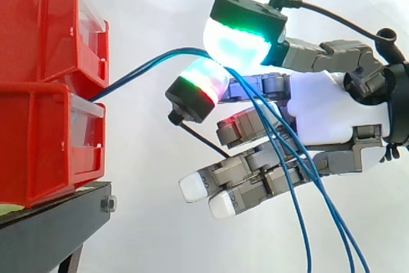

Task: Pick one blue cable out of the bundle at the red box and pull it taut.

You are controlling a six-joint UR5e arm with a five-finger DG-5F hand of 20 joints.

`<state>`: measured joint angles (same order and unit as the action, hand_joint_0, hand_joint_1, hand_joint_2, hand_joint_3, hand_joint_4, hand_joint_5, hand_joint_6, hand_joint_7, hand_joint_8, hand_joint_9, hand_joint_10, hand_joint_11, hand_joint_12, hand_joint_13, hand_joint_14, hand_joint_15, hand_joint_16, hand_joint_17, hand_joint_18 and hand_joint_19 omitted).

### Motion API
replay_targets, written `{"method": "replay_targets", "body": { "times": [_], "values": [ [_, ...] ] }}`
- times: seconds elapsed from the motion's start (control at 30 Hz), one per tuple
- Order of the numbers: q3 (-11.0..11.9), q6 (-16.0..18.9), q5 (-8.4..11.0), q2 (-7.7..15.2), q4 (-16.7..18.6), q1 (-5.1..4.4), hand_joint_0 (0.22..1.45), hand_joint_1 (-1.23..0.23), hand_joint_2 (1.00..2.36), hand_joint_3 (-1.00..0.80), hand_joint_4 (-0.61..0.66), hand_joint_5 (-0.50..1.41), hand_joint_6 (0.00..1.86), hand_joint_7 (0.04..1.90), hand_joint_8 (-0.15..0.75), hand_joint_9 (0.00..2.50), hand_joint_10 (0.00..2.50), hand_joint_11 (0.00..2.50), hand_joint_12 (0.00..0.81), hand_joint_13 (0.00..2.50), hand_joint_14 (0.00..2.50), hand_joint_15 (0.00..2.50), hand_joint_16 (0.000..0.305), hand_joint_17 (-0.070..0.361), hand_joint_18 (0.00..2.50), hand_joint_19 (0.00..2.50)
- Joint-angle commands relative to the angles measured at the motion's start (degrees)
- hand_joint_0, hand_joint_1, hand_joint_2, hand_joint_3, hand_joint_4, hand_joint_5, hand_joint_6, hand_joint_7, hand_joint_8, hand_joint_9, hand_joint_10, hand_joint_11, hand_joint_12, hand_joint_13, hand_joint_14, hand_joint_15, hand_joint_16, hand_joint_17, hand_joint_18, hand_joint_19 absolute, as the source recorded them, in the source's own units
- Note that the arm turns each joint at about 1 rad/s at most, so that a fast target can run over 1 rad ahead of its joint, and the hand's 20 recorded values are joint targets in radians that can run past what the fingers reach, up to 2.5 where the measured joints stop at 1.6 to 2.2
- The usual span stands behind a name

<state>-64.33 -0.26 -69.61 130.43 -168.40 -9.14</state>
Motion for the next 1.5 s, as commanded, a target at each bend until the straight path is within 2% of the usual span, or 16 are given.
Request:
{"method": "replay_targets", "body": {
  "times": [0.0, 0.87, 1.17, 1.37, 1.47],
  "values": [
    [-0.01, 0.00, 0.00, 0.00, 0.00, 0.00, 0.72, -1.00, 1.02, -0.23, -0.14, -0.19, 0.83, 1.23, 0.271, 0.75, 0.56, 1.94, 0.436, 0.61, 0.01, 0.42, 0.059, 0.132, 0.59, 0.29],
    [-0.01, 0.18, 0.00, 0.00, 0.00, 0.00, 0.76, -1.05, 1.02, -0.25, -0.16, -0.18, 0.83, 1.30, 0.229, 0.67, 0.57, 1.93, 0.419, 0.54, 0.01, 0.38, 0.058, 0.131, 0.56, 0.23],
    [-0.01, 0.18, -0.09, 0.00, 0.00, 0.00, 0.77, -1.06, 1.02, -0.24, -0.17, -0.19, 0.84, 1.30, 0.211, 0.62, 0.69, 1.91, 0.413, 0.52, 0.01, 0.38, 0.058, 0.130, 0.55, 0.20],
    [-0.01, 0.18, -0.09, 0.00, 0.00, 0.00, 0.78, -1.08, 1.02, -0.31, -0.19, -0.20, 0.84, 1.30, 0.197, 0.56, 0.61, 1.91, 0.403, 0.47, 0.01, 0.35, 0.058, 0.130, 0.56, 0.18],
    [0.08, 0.18, -0.09, 0.00, 0.00, 0.00, 0.76, -1.09, 1.00, -0.47, -0.18, -0.21, 0.84, 1.29, 0.207, 0.55, 0.57, 1.92, 0.400, 0.46, 0.01, 0.33, 0.058, 0.129, 0.56, 0.17]
  ]
}}
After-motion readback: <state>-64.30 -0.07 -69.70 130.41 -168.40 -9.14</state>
